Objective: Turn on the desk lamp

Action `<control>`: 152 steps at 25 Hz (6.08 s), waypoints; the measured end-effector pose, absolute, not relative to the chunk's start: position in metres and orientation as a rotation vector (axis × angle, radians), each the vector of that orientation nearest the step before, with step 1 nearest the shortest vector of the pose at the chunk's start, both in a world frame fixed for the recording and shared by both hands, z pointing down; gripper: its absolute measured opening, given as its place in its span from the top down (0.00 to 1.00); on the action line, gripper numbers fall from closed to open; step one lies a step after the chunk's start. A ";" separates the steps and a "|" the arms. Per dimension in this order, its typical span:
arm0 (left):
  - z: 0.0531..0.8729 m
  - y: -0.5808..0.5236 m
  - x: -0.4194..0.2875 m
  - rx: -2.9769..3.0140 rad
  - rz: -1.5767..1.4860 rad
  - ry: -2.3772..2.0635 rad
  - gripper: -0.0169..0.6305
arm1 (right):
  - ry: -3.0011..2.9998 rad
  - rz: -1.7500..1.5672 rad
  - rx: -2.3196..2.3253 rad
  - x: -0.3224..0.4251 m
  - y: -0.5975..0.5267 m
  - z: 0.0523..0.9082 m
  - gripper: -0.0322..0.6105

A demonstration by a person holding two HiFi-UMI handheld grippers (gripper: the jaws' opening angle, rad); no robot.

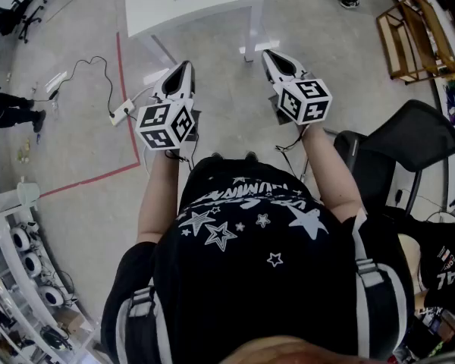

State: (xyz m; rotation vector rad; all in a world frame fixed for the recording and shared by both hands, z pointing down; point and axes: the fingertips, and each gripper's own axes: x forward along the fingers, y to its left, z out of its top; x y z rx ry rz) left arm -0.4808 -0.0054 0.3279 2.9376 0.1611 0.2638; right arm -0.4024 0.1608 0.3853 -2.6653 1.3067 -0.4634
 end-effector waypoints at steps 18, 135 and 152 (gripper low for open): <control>0.335 0.019 -0.416 2.913 0.267 0.210 0.96 | 1.219 -0.487 -2.687 -0.348 0.189 0.401 0.94; 0.442 -0.125 0.012 2.739 0.518 -0.121 0.96 | 1.693 -0.710 -2.545 0.122 -0.037 0.445 0.94; 0.457 -0.114 0.053 2.633 0.585 -0.456 0.96 | 2.097 -0.779 -2.270 0.201 -0.093 0.444 0.94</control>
